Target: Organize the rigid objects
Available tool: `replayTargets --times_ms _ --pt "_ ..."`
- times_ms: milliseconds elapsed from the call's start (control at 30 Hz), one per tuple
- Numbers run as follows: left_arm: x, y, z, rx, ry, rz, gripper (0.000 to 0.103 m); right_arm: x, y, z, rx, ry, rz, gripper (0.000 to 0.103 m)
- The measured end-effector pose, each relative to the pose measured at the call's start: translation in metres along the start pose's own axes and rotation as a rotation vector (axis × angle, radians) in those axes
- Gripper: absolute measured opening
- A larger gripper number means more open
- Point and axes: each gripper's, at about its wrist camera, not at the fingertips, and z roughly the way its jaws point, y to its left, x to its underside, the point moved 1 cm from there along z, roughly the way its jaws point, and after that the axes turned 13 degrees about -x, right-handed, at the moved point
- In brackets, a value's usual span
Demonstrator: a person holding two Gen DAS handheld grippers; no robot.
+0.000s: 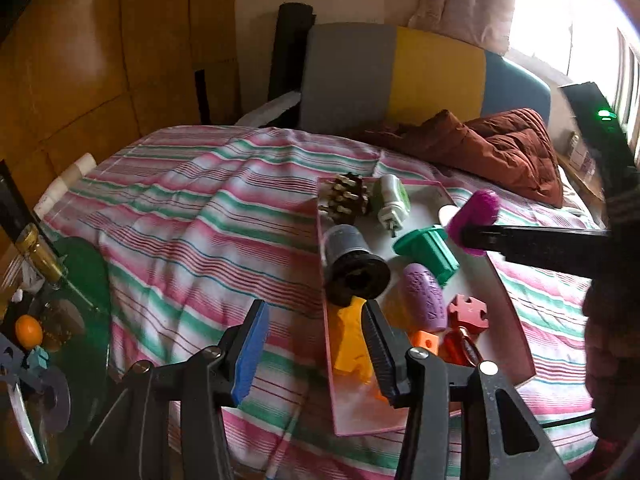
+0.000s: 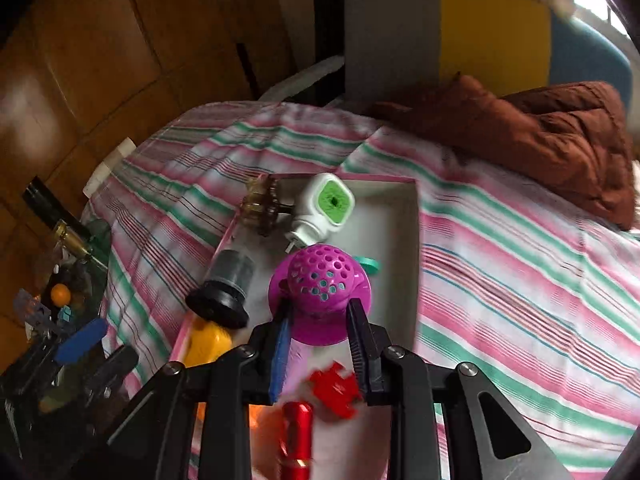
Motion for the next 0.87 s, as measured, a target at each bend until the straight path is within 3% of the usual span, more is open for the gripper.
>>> replayTargets --times_ms 67,233,367,600,733,867 --pt "0.000 0.004 0.003 0.005 0.012 -0.020 0.059 -0.003 0.001 0.016 0.005 0.027 -0.003 0.028" --pt "-0.002 0.014 0.005 -0.018 0.022 -0.069 0.062 -0.002 -0.002 0.031 -0.005 0.046 0.012 0.039" --pt "-0.004 0.017 -0.002 -0.055 -0.017 -0.084 0.063 0.005 0.002 0.006 -0.022 -0.022 0.006 0.059" --pt "-0.001 0.014 -0.012 -0.073 -0.051 -0.087 0.062 0.038 0.005 -0.029 0.049 -0.087 -0.004 0.064" --pt "0.005 0.011 -0.021 -0.081 -0.089 -0.088 0.052 0.062 0.006 -0.044 0.090 -0.102 0.014 0.064" --pt "0.007 0.006 -0.030 -0.084 -0.112 -0.072 0.052 0.083 0.008 -0.052 0.116 -0.116 0.038 0.064"
